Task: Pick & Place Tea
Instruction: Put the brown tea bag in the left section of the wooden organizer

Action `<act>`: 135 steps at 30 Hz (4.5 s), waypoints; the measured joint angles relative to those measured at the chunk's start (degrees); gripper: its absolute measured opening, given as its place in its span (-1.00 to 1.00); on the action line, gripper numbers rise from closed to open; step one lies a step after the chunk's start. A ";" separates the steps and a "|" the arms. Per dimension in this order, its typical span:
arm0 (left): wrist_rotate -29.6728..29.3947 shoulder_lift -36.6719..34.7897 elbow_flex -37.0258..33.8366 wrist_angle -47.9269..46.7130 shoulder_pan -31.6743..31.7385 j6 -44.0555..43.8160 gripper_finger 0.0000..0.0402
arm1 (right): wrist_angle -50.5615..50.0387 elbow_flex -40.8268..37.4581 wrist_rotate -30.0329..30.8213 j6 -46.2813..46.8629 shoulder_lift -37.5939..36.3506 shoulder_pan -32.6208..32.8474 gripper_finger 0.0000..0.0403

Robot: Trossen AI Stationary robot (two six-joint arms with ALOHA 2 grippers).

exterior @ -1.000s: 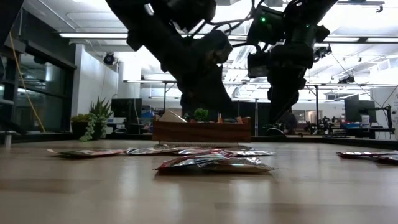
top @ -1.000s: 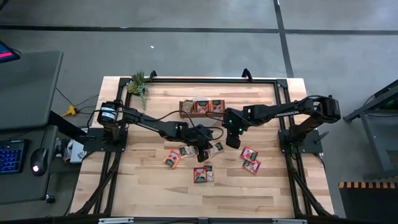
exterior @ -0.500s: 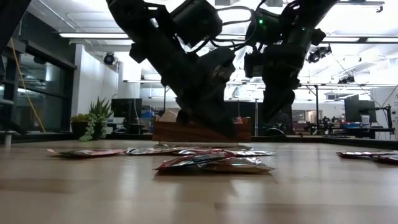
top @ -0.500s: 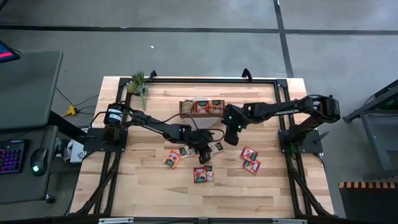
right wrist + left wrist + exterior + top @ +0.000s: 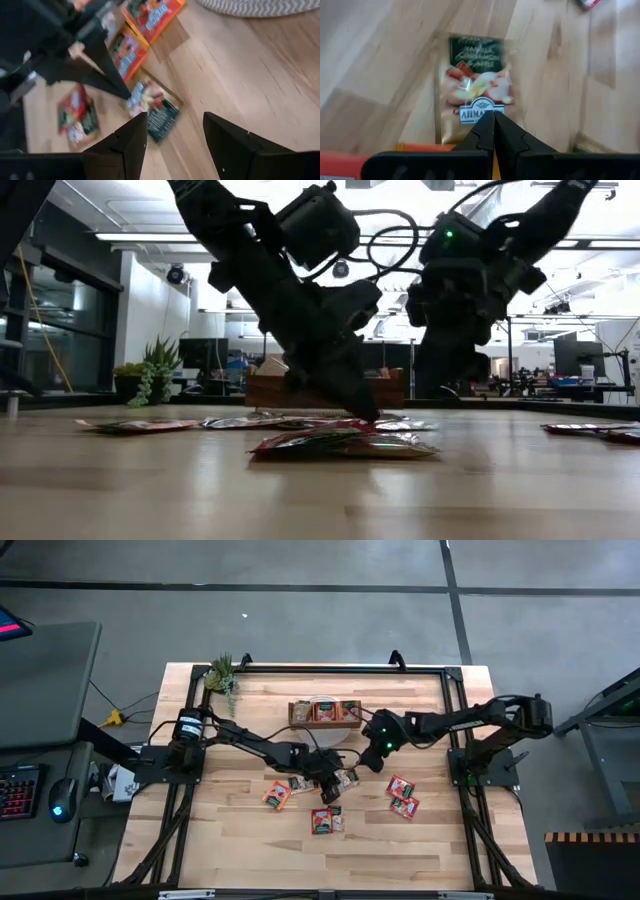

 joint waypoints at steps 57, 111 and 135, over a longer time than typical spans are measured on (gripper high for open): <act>4.27 2.25 0.04 -1.60 0.81 -5.44 -1.00 | 10.50 3.05 -1.93 14.23 16.66 5.79 -0.13; 3.39 -6.13 31.13 -39.41 9.61 18.16 -0.10 | -20.25 2.81 8.73 -3.61 -16.65 5.22 -1.00; -9.46 -27.75 21.19 -47.30 13.93 19.00 -0.12 | -13.10 2.90 11.05 -13.36 -20.83 -1.09 -1.00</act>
